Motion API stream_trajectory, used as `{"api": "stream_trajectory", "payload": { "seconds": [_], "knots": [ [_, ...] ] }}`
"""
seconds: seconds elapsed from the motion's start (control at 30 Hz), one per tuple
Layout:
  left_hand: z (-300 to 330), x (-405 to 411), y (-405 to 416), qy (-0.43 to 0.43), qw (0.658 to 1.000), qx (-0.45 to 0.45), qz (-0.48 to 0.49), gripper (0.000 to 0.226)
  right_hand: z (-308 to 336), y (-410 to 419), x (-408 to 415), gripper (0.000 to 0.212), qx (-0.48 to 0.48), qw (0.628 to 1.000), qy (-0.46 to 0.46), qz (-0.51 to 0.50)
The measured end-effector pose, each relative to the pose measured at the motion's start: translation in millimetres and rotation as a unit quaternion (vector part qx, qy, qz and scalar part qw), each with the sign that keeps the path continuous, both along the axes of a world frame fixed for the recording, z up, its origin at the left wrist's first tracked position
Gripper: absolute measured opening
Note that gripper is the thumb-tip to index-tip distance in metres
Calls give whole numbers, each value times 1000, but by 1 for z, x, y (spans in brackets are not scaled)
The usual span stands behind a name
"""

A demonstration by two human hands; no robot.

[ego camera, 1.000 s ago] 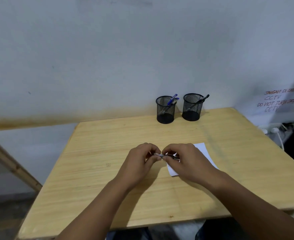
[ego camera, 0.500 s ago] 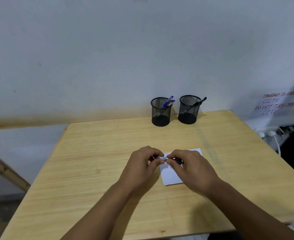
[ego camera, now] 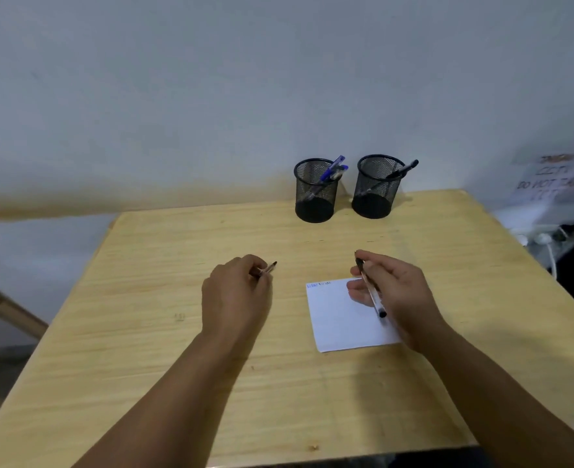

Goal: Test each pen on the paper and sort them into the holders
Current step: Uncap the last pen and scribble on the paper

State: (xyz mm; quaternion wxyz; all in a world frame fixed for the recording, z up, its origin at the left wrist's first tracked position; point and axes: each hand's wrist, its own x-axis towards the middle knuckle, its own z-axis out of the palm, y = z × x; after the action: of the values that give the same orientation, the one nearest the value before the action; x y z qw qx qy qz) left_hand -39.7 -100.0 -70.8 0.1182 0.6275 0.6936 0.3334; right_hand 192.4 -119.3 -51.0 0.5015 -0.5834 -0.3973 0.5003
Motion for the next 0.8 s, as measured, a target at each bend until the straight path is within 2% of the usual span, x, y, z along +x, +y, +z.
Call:
{"api": "stream_trajectory", "payload": {
  "seconds": [0.07,0.13,0.23,0.33,0.43,0.57,0.8],
  "knots": [
    [-3,-1,1,5,1000,-3,-7,15,-1,1,-1,29,3,999,50,3],
    [-5,-1,-1,5,1000,1,-14,20,-4,1,-3,32,19,998,52,8],
    [-6,3,-12,8,999,35,-27,28,-6,-3,-3,38,54,996,-65,4],
    [-9,15,-29,8,995,59,-81,34,-6,-4,-3,32,96,978,-183,-11],
    [-11,25,-38,27,984,63,-163,44,-8,0,-7,19,103,976,-187,-33],
    [-10,28,-39,82,967,-23,-239,69,-9,0,-12,17,106,973,-205,-24],
    [-11,31,-35,192,947,-45,-252,76,-15,6,-12,11,106,961,-257,-11]
  ]
}}
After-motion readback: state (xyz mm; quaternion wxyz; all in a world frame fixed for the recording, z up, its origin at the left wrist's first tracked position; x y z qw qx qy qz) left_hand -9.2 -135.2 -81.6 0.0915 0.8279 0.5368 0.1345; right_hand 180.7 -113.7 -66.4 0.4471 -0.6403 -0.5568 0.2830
